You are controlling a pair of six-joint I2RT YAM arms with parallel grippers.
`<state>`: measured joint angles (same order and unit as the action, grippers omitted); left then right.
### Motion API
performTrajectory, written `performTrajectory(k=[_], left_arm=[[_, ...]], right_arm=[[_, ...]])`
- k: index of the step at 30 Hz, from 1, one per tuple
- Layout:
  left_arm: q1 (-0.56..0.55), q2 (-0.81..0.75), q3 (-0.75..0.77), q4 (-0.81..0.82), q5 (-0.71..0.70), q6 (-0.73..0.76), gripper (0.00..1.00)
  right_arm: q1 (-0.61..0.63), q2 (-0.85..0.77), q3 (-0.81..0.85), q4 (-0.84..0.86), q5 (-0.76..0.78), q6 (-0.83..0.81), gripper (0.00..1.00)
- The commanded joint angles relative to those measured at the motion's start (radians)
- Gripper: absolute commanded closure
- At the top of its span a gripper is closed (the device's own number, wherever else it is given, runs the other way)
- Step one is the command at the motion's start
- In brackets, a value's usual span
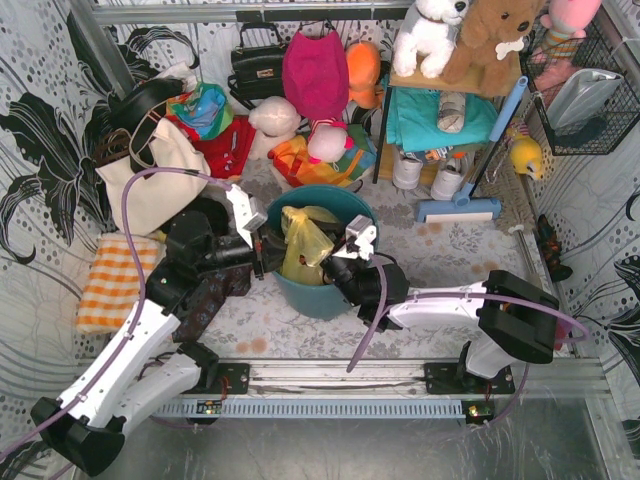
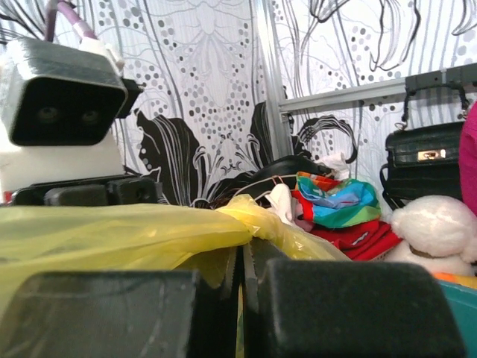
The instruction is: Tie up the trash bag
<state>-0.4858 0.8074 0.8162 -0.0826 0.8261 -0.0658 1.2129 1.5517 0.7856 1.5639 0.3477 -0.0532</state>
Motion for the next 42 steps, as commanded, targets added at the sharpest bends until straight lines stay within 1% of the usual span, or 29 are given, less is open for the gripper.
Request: performTrajectory(k=[1,4,5,8,9,10,11,12,13,16,18,19,23,26,28,32,34,37,40,42], left_arm=[[-0.028,-0.022,-0.013,0.091,0.121,-0.056,0.97],[-0.033,-0.021,0.003,0.038,0.165,-0.035,0.96],[-0.035,-0.017,0.015,0.0,0.164,-0.011,0.93],[-0.036,-0.014,0.059,-0.148,0.115,0.079,0.87],[-0.035,-0.021,0.072,-0.187,0.089,0.103,0.78],[-0.036,-0.026,0.085,-0.22,0.056,0.126,0.66],[-0.036,-0.035,0.097,-0.247,0.029,0.14,0.58],[-0.034,-0.047,0.108,-0.267,-0.005,0.153,0.53],[-0.036,-0.06,0.12,-0.284,-0.04,0.168,0.5],[-0.033,-0.095,0.161,-0.325,-0.149,0.195,0.46],[-0.034,-0.109,0.2,-0.363,-0.192,0.211,0.44],[-0.034,-0.111,0.221,-0.387,-0.238,0.232,0.43],[-0.034,-0.099,0.3,-0.437,-0.346,0.241,0.44],[-0.033,-0.048,0.352,-0.449,-0.364,0.243,0.44],[-0.034,-0.01,0.369,-0.428,-0.352,0.239,0.44],[-0.003,0.056,0.413,-0.379,-0.332,0.213,0.48],[0.063,0.078,0.426,-0.344,-0.28,0.185,0.49],[0.182,0.118,0.452,-0.319,-0.164,0.142,0.53],[0.302,0.156,0.463,-0.278,-0.014,0.061,0.55],[0.34,0.151,0.439,-0.201,0.055,-0.024,0.56]], right_arm=[[-0.002,0.026,0.022,-0.03,0.094,-0.031,1.0],[-0.002,0.024,0.022,-0.043,0.088,-0.026,1.0],[-0.002,0.023,0.023,-0.055,0.083,-0.023,1.0],[-0.002,0.024,0.023,-0.064,0.061,-0.015,1.0],[-0.002,0.022,0.022,-0.067,0.06,-0.012,1.0],[-0.002,0.021,0.02,-0.067,0.047,-0.012,1.0],[-0.003,0.02,0.017,-0.071,0.031,-0.012,1.0],[-0.002,0.017,0.016,-0.074,0.022,-0.009,1.0],[-0.003,0.014,0.014,-0.078,0.013,-0.008,1.0],[-0.003,0.006,0.012,-0.094,-0.007,-0.005,1.0],[-0.002,0.003,0.011,-0.099,-0.014,-0.003,1.0],[-0.002,0.001,0.01,-0.102,-0.017,-0.004,1.0],[-0.002,-0.008,0.006,-0.117,-0.038,-0.004,1.0],[-0.001,-0.017,0.001,-0.13,-0.057,-0.003,1.0],[-0.002,-0.022,-0.001,-0.138,-0.068,-0.003,1.0],[-0.002,-0.027,-0.003,-0.144,-0.091,-0.008,1.0],[-0.003,-0.031,-0.007,-0.145,-0.099,-0.01,1.0],[-0.003,-0.044,-0.016,-0.147,-0.119,-0.018,1.0],[-0.001,-0.054,-0.021,-0.16,-0.135,-0.03,1.0],[-0.003,-0.059,-0.016,-0.173,-0.13,-0.041,1.0]])
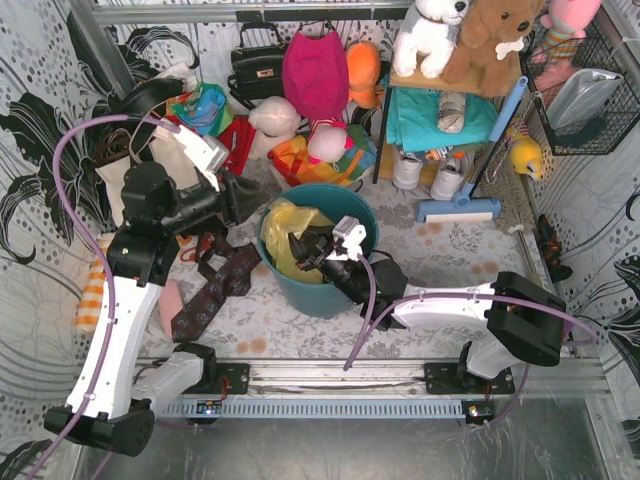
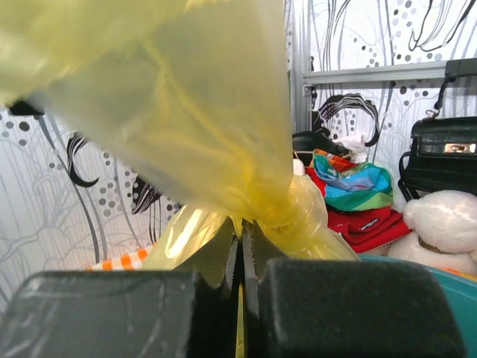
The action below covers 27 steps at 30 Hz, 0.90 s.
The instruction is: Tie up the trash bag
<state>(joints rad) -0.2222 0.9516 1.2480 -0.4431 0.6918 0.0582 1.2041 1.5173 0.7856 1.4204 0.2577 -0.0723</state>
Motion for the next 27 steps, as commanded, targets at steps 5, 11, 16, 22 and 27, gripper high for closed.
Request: performTrajectory(k=[5,11,16,22,27], left_arm=[[0.093,-0.043,-0.075,0.313,0.328,-0.324,0.55],[0.093,-0.096,-0.104,0.054,0.21,-0.209,0.43],[0.094,-0.11,-0.17,0.037,0.09,-0.203,0.37],[0.094,-0.114,-0.225,0.16,0.189,-0.257,0.24],[0.088,-0.119,-0.282,0.302,0.327,-0.342,0.48]], right_arm=[[0.005,-0.015,-0.003,-0.031,-0.006,-0.042,1.0],[0.006,0.004,0.013,-0.015,0.008,-0.055,1.0],[0.006,-0.001,0.008,-0.018,0.0,-0.054,1.0],[0.005,-0.009,0.004,-0.023,-0.002,-0.048,1.0],[0.006,0.014,0.022,-0.023,-0.002,-0.044,1.0]])
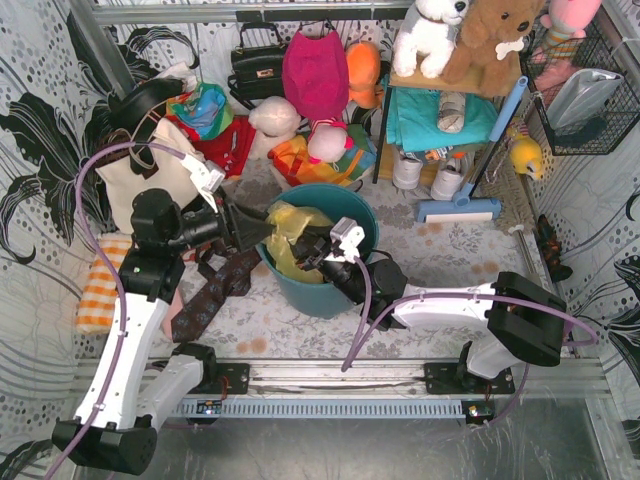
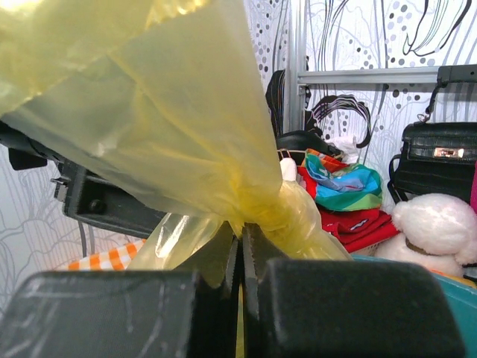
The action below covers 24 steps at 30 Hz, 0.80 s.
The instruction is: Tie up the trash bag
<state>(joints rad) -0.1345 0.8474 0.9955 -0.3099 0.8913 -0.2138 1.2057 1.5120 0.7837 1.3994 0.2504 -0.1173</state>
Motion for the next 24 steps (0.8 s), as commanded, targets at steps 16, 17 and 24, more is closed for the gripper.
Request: performTrajectory(k=[16,17,24], left_arm=[[-0.103,-0.105,-0.107,0.177,0.269,-0.102,0.98],[-0.108,-0.104,-0.114,0.164,0.263,-0.094,0.98],[-0.121,-0.105,-0.163,0.147,0.225,-0.087,0.97]], right_arm=[[0.005,0.047,0.065,-0.019,0.035,-0.013,1.0],[0.006,0.05,0.066,-0.01,0.029,-0.011,1.0],[0.005,0.07,0.046,0.096,-0.04,0.015,1.0]])
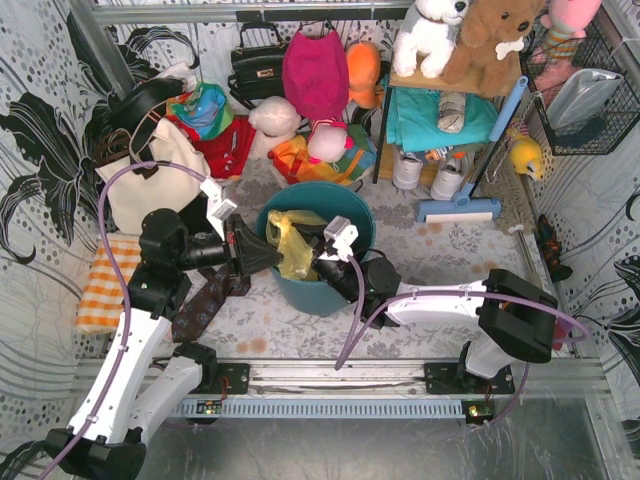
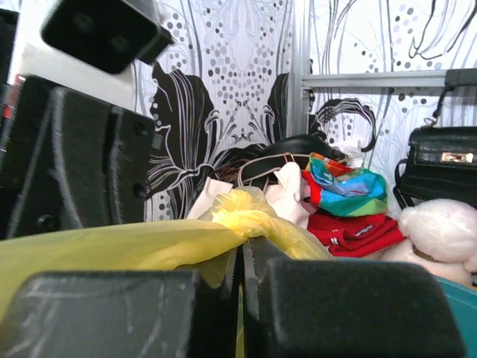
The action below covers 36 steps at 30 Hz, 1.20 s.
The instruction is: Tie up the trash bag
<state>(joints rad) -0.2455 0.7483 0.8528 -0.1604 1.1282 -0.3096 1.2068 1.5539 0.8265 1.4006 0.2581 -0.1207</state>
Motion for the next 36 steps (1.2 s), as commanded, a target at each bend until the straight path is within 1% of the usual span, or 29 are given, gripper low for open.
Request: performTrajectory(k=[1,3,5,10,13,17,19,22,28,30,33,36], left_arm=[[-0.009,-0.005,-0.024,-0.003,-0.021,0.01,0.97],[-0.011,-0.002,-0.024,-0.009,-0.037,0.017,0.97],[-0.011,0.001,-0.014,-0.028,-0.067,0.035,0.94],[-0.011,-0.018,0.02,-0.046,-0.122,0.057,0.82],[-0.01,-0.028,0.041,-0.068,-0.153,0.07,0.64],[-0.01,-0.034,0.084,-0.161,-0.19,0.132,0.54],[-0.01,-0.037,0.124,-0.241,-0.227,0.2,0.45],[-0.01,-0.033,0.18,-0.341,-0.252,0.26,0.36],[-0.01,-0.027,0.286,-0.525,-0.21,0.367,0.31],[-0.011,-0.034,0.318,-0.571,-0.22,0.396,0.3],[-0.011,-0.05,0.349,-0.566,-0.297,0.374,0.3],[-0.01,-0.058,0.366,-0.492,-0.376,0.296,0.33]], right_arm=[[0.003,0.03,0.001,0.111,-0.066,0.023,1.0],[0.003,0.034,0.001,0.127,-0.102,0.034,1.0],[0.002,0.042,0.003,0.139,-0.138,0.038,1.0],[0.002,0.041,-0.012,0.14,-0.178,0.044,1.0],[0.002,0.022,-0.042,0.134,-0.189,0.042,1.0],[0.003,0.012,-0.053,0.132,-0.196,0.038,1.0],[0.002,0.016,-0.046,0.133,-0.197,0.036,1.0],[0.002,0.024,-0.043,0.14,-0.19,0.036,1.0],[-0.002,0.032,-0.041,0.151,-0.176,0.036,1.0],[-0.002,0.031,-0.041,0.151,-0.175,0.035,1.0],[-0.003,0.031,-0.04,0.146,-0.18,0.035,1.0],[-0.004,0.028,-0.038,0.141,-0.185,0.034,1.0]])
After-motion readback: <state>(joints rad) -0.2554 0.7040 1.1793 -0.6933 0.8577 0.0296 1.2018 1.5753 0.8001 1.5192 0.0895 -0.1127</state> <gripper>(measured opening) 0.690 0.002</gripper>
